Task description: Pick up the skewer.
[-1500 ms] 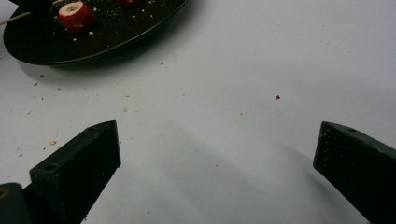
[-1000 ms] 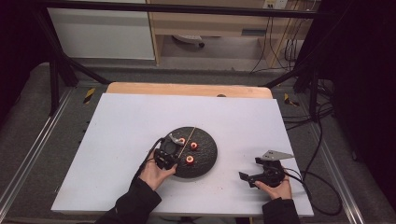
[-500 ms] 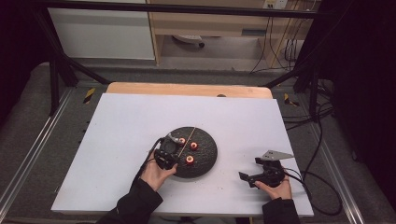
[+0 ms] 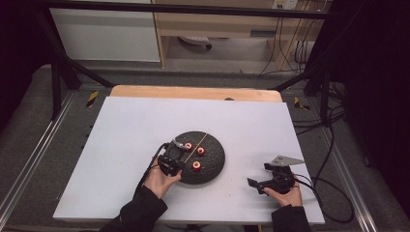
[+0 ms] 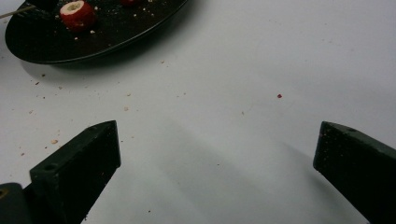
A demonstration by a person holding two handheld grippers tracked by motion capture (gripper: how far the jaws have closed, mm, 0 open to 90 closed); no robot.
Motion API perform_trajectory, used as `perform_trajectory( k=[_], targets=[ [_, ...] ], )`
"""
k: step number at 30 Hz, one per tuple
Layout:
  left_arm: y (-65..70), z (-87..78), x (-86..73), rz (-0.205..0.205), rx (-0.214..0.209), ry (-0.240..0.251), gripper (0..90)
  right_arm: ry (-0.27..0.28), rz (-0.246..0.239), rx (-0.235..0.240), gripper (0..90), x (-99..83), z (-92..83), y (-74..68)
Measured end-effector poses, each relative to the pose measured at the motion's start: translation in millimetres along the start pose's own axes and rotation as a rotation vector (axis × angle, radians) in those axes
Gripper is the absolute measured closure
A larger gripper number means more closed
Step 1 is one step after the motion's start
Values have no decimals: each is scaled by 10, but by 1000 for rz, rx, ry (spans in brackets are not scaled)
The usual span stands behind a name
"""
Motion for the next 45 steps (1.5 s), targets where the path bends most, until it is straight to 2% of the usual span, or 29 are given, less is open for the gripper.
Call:
perform_trajectory(
  k=[5,10,16,21,33,38,45],
  targets=[
    [-67,-88,-42,7,-12,53,883,2,3,-1,13,2,-3,-1],
    [-143,-229,-110,21,-58,128,883,0,2,-1,13,1,-2,-2],
    [-251,-381,-243,55,-104,207,883,-1,3,-5,13,-1,-2,0],
    [-354,-456,-382,63,-125,269,883,-1,9,-8,13,-3,1,-2],
    [-578,-547,-783,77,-157,373,883,0,17,-18,13,4,3,10],
    [-619,-553,-862,76,-180,390,883,0,14,-19,13,27,7,-6],
    [-612,-536,-950,105,-184,407,883,-4,1,-17,13,59,39,-51]
  ],
)
Point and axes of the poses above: each handheld gripper's, and its own axes: z roughly forward along the jaws, x roughly out of its top, y roughly to its right, the point moved 7 cm from there along z, roughly forward along the jaws, and after that the axes turned 7 degrees about -y, right-handed, at the moved point
